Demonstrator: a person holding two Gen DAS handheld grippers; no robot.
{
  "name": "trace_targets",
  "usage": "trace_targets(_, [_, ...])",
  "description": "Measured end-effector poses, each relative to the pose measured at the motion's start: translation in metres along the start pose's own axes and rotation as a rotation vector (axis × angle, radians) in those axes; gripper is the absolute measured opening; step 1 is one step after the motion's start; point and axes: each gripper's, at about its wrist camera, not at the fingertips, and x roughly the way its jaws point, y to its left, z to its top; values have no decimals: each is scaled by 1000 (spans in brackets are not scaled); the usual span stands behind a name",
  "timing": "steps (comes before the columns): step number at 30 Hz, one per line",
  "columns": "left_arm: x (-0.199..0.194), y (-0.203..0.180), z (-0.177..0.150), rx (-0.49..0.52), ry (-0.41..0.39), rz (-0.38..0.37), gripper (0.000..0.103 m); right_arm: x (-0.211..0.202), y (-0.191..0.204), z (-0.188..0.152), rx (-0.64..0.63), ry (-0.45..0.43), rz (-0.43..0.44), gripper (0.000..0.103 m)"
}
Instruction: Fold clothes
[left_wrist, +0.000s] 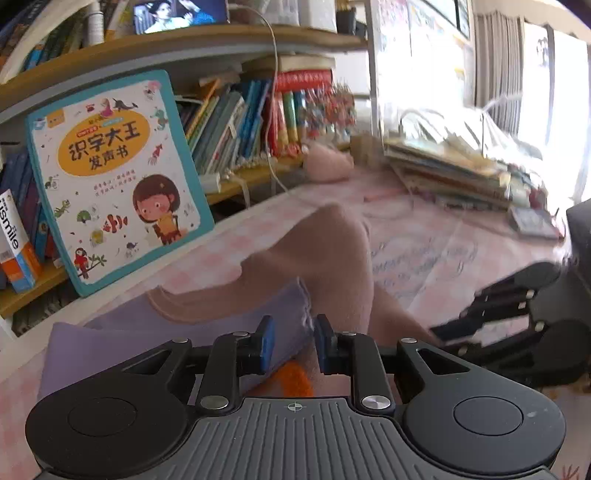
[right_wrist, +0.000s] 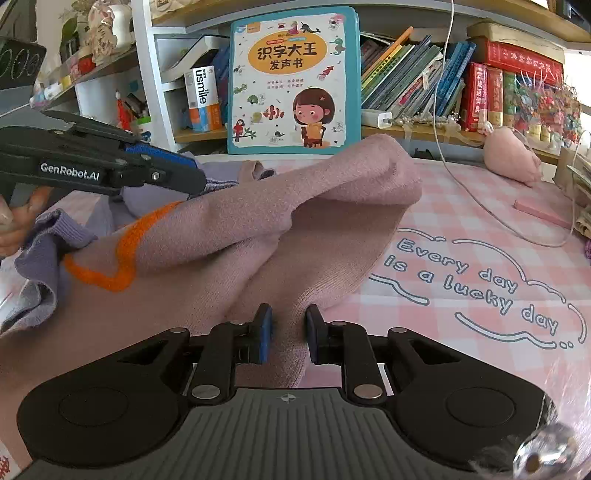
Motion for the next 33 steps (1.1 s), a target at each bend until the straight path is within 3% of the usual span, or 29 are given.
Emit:
trace_targets(6, [15,-12,-3,87,20,42,24,0,1,0,0,0,-3,18])
trace_targets(7, [14,-9,-1,72,3,46,20,0,1,1,-3,1,-4,18])
trace_targets(9, [11,-2,3,44,-32,49,3,1,0,2,-3,3,-2,17])
trace_targets(11, [6,7,7,36,-70,58,3,1,-1,3,1,2,-4,9])
trace_targets(14, [-14,36,8,-15,-144,111,3,0,-9,5,11,-20,-58,8])
trace_targets(16, [-37,67,2,-105,-194,171,3,0,-21,12,-2,-31,-114,8])
trace_targets(19, [-75,119,-17,-243,-235,323,3,6,-37,25,-48,-37,-217,8])
trace_targets(22, [-111,161,-54,-353,-233,501,3,18,-50,40,-140,-28,-342,7])
trace_targets(26, [-153,193,-108,-483,-218,667,3,36,-60,55,-288,-28,-514,7])
trace_targets(29, [-179,215,-140,-582,-220,741,3,38,-78,69,-390,-66,-686,7])
trace_targets(33, [-197,236,-169,-656,-200,799,3,39,-106,94,-423,-85,-832,7])
